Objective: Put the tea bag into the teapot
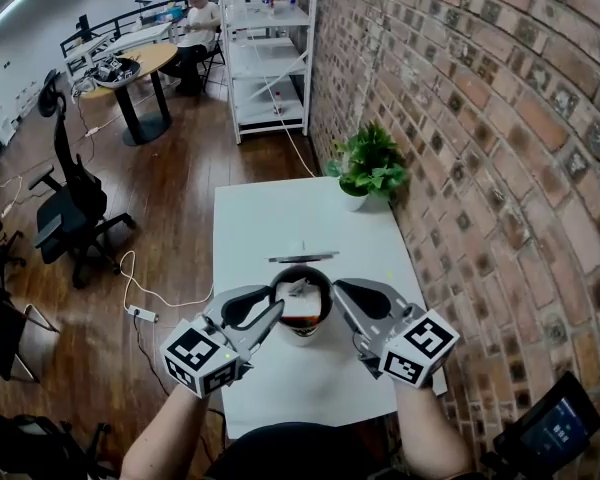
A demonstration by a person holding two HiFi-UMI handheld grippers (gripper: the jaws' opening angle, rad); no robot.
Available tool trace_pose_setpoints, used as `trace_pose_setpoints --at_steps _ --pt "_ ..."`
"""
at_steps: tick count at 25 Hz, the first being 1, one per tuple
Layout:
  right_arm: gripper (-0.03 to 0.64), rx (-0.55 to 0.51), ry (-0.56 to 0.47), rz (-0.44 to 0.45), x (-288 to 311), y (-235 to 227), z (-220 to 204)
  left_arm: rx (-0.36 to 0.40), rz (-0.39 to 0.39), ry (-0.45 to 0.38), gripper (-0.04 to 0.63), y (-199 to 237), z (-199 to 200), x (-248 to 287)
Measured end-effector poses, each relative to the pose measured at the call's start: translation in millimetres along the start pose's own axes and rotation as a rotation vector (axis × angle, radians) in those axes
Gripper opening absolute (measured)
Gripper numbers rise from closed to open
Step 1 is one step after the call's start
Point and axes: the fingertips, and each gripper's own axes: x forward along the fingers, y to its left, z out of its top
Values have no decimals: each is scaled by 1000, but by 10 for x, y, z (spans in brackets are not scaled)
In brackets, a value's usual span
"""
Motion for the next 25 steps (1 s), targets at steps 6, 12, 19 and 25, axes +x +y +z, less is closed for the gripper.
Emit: trace_pose_setpoints --at_steps 6,12,19,25 --pt "2 -7 -22 3 -84 234 69 -13 17 -32 5 -50 19 -263" --pt "2 -22 -27 -33 -221 426 46 3 18 -36 5 -189 56 -467" --pt "2 -73 -20 -43 -313 682 38 10 30 -63 5 -289 103 -699" --pt "2 -87 -20 -52 -393 811 34 6 12 -66 5 -416 116 -801"
